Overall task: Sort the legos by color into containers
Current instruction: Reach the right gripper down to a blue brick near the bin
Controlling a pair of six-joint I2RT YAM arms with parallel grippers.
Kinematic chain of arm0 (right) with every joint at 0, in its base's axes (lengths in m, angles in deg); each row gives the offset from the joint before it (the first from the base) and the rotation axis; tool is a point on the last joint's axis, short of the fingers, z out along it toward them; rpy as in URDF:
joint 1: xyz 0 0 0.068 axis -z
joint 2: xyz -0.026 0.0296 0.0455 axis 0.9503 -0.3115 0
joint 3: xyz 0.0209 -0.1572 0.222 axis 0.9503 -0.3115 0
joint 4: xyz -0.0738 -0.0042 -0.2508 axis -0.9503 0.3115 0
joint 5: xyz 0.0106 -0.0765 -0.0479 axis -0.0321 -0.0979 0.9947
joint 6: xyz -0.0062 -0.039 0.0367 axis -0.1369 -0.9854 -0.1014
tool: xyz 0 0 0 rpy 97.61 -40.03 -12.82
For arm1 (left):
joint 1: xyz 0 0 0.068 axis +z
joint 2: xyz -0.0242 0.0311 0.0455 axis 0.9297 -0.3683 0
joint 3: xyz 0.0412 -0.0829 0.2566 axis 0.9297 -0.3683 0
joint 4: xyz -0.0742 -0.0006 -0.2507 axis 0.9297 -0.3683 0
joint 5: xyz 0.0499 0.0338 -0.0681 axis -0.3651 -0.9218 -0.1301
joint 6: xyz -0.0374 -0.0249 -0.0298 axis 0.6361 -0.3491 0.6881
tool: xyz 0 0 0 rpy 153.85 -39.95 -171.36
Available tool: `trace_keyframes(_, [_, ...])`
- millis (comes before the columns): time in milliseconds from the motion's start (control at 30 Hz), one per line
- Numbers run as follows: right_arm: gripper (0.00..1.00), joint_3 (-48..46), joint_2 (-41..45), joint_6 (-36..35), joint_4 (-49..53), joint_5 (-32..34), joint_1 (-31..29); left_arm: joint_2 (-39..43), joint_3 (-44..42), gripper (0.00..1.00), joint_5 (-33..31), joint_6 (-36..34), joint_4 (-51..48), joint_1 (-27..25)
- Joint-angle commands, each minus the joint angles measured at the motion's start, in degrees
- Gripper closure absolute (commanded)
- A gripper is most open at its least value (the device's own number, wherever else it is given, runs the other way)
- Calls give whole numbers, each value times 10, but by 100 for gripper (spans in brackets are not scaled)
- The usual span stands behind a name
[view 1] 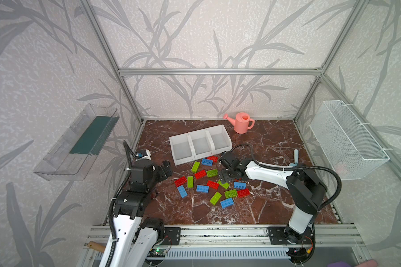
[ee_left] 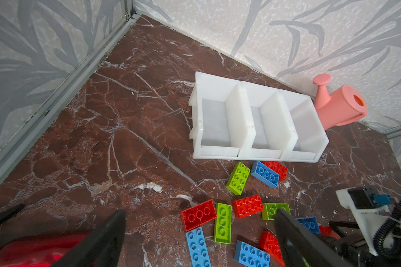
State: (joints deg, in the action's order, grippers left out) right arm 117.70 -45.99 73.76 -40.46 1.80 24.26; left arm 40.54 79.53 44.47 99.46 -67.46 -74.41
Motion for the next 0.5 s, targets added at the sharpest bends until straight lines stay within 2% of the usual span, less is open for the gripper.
trace_keyframes(0, [4, 22, -15, -2, 19, 1, -6, 5, -7, 1, 13, 4, -5, -2])
trace_keyframes(200, [10, 39, -43, -2, 27, 5, -7, 3, -7, 1, 13, 5, -6, -2])
trace_keyframes(467, [26, 58, -63, -3, 35, 1, -7, -1, -9, 1, 17, 7, -2, -2])
